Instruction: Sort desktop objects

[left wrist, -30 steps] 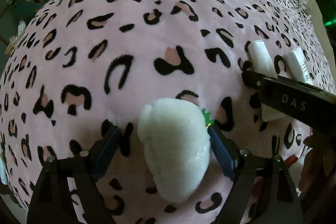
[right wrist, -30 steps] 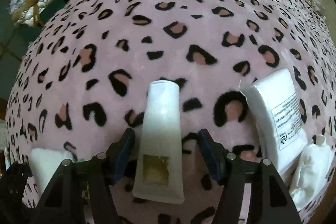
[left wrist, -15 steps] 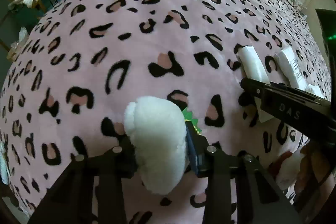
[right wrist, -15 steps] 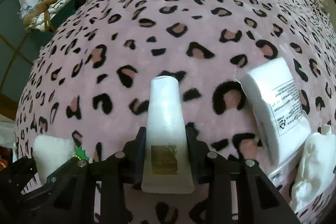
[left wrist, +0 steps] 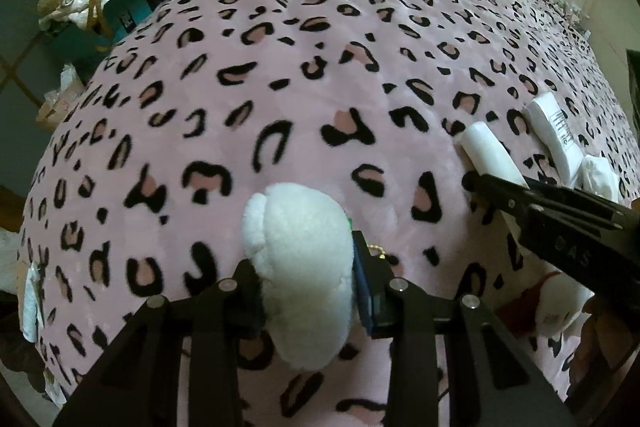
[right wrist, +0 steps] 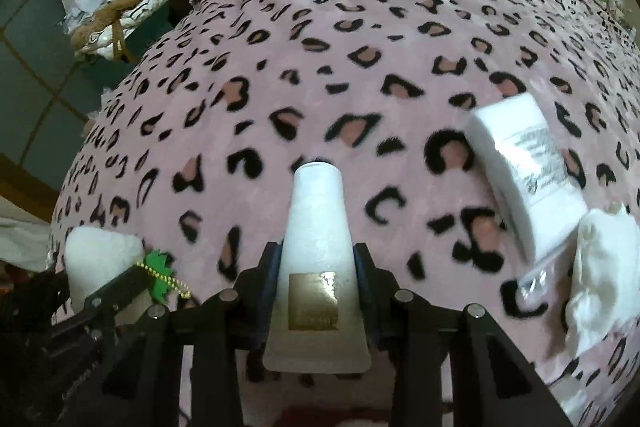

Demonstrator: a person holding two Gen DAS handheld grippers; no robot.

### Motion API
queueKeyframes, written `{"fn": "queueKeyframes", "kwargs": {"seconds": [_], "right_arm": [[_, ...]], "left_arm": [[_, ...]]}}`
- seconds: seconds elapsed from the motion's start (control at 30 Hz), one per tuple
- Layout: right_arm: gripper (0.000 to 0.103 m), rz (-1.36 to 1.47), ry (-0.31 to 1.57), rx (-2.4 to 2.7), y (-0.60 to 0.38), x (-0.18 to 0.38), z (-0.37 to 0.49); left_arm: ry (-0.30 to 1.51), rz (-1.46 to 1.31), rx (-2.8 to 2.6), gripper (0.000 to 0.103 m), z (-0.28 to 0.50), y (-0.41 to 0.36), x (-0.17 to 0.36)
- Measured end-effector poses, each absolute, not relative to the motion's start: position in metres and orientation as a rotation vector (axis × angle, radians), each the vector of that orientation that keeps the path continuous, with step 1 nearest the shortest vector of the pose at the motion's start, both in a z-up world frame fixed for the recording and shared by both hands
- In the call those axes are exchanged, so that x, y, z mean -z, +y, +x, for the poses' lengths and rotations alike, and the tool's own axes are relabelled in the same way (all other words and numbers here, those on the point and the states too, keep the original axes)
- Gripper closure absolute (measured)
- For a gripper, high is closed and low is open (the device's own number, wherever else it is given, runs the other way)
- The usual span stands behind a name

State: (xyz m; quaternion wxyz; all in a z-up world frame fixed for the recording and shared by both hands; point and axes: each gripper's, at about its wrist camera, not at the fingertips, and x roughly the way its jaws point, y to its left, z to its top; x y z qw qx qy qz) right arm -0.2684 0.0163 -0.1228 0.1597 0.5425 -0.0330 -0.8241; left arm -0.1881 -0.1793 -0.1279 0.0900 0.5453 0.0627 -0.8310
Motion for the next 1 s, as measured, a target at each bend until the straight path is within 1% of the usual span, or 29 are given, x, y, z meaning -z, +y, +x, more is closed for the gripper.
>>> {"fn": "queueKeyframes", "kwargs": {"seconds": [0.23,0.43,0.53,0.67,0.7,0.8,1.0], "right_arm": [[0.066,1.51,-0.146,2.339,0.016,0.11,-0.248],[0.066,1.483,-0.106,2.339,0.008,0.098,-0.228],[0.066,1.561,-0.033,2.308,0.0,0.113,-0.23],[0.066,1.673,-0.002,2.248,-0.008,0.141,-0.235],[0.066,1.696,0.03,2.241,-0.011,0.146,-0.237],[0.065,1.731,0.06,2.236,-0.016,0.152,-0.242],[0.058,1.821,0.092,2.184,-0.022,0.157,-0.252]], "left_arm": [[0.192,1.607,2.467,0.068,-0.171,-0.187,0.118],[0.195,1.599,2.469,0.068,-0.16,-0.188,0.112],[0.199,1.612,2.469,0.068,-0.156,-0.186,0.113],[0.212,1.625,2.468,0.068,-0.15,-0.187,0.115],[0.215,1.627,2.467,0.068,-0.149,-0.188,0.116],[0.217,1.639,2.456,0.068,-0.149,-0.192,0.12],[0.223,1.653,2.447,0.067,-0.151,-0.193,0.126]]}}
